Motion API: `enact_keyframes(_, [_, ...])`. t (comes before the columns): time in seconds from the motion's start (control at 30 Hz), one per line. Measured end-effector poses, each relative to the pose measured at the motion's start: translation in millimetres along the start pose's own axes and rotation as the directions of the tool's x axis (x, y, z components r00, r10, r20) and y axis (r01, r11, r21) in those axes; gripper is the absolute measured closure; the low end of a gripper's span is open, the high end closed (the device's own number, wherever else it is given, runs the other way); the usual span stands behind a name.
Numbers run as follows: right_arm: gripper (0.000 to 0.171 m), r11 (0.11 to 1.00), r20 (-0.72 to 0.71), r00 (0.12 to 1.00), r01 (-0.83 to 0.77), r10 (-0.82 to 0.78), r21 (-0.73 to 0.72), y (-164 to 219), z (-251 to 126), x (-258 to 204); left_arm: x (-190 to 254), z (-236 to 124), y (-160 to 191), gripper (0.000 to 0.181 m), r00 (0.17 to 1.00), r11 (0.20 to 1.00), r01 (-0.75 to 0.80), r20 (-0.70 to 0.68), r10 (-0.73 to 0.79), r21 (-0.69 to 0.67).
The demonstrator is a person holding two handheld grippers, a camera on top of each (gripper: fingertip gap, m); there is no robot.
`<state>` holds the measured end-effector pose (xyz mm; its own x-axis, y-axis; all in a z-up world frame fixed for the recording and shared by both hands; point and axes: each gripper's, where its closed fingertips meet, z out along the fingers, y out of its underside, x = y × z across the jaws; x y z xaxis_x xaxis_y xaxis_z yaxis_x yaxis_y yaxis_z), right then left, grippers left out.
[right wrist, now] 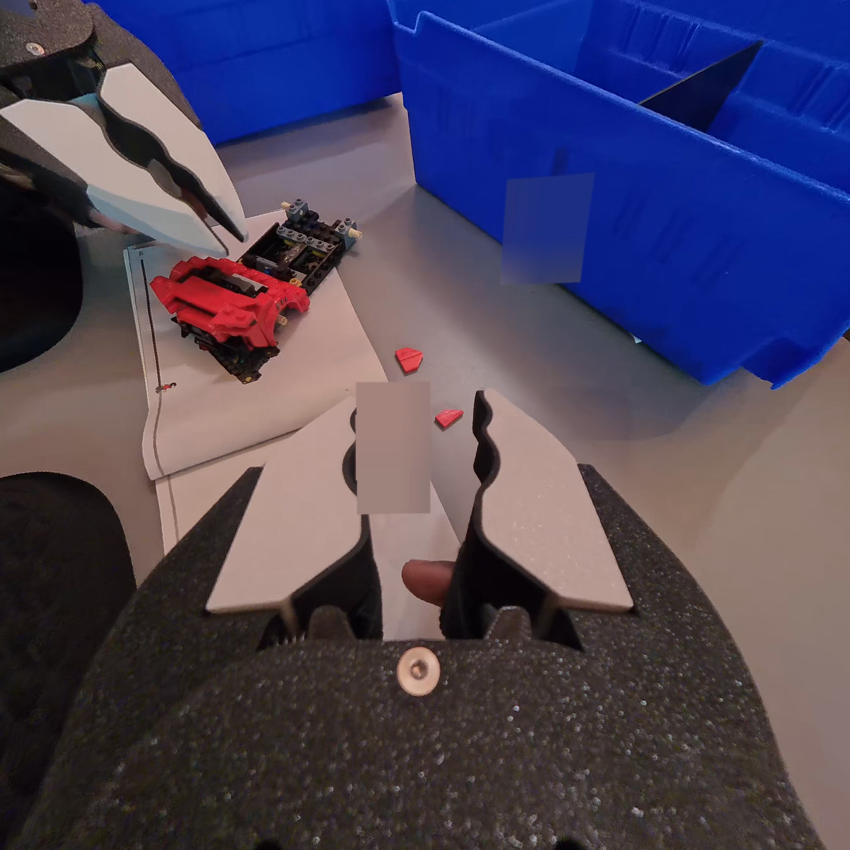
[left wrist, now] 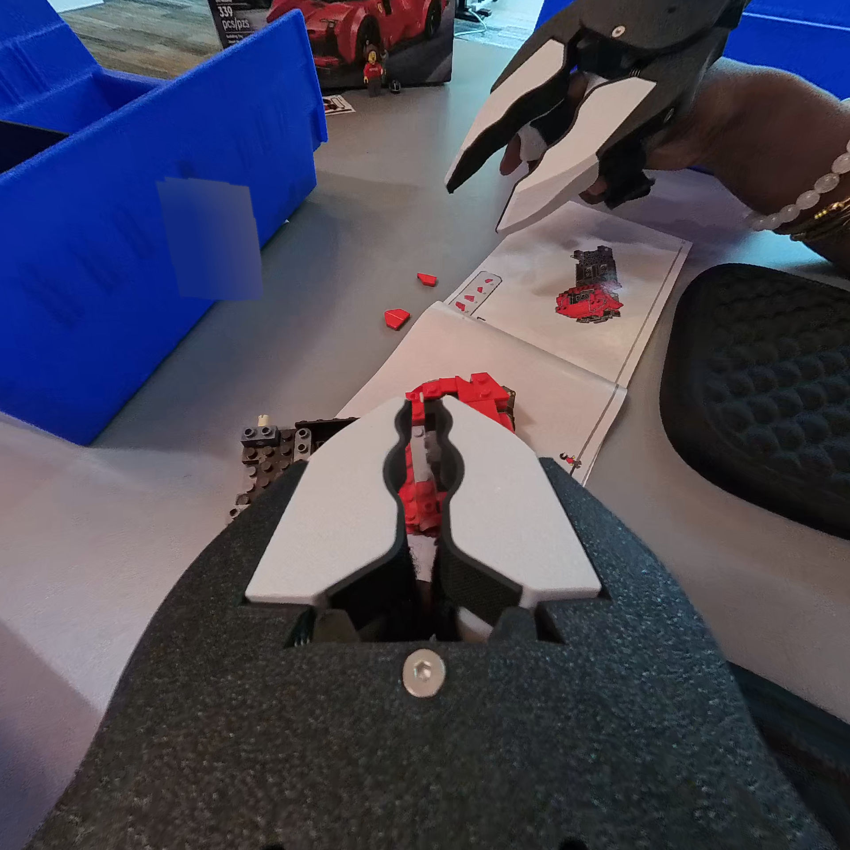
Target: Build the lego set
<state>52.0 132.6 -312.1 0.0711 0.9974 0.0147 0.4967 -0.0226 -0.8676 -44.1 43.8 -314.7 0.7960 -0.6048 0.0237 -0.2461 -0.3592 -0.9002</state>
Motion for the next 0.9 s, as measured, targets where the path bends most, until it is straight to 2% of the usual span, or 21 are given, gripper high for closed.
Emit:
enact_keyframes(0.37, [0.127,1.0,-0.004,1.0,0.002,-0.002,-0.01,1.5,0.6,0.5,8.0,1.6,-1.5,0.168,0.998,0.999,-0.041,-0.041,0.041,0.005])
enact_keyframes(0.53, [0.127,1.0,-0.003,1.0,0.002,-0.002,-0.012,1.8,0.8,0.4,8.1,2.7,-4.1,0.139,0.999,1.0,-0.023,-0.045,0.023,0.013])
enact_keyframes(0.63, [0.127,1.0,-0.003,1.0,0.002,-0.002,-0.014,2.1,0.8,0.4,7.8,2.4,-5.9,0.131,0.999,1.0,-0.007,-0.048,0.008,0.022])
enact_keyframes(0.67, [0.127,1.0,-0.004,1.0,0.001,-0.001,-0.014,2.1,0.9,0.4,7.8,2.2,-5.9,0.132,0.999,1.0,-0.008,-0.049,0.009,0.021])
enact_keyframes(0.73, [0.127,1.0,-0.004,1.0,0.001,-0.001,-0.014,2.0,0.7,0.6,9.0,0.5,-6.0,0.166,0.998,0.999,-0.022,-0.053,0.024,0.025])
enact_keyframes(0.77, [0.127,1.0,-0.005,1.0,0.002,-0.002,-0.015,2.0,0.5,0.6,8.5,-0.3,-6.9,0.171,0.998,0.999,-0.029,-0.046,0.031,0.033])
enact_keyframes(0.83, [0.127,1.0,-0.007,1.0,0.001,-0.002,-0.015,2.0,0.3,0.8,6.3,-1.3,-8.1,0.165,0.999,0.999,-0.029,-0.034,0.03,0.04])
enact_keyframes(0.9, [0.127,1.0,-0.007,1.0,0.001,-0.001,-0.015,1.9,0.4,0.7,5.2,-1.3,-7.9,0.148,0.999,0.999,-0.013,-0.035,0.014,0.037])
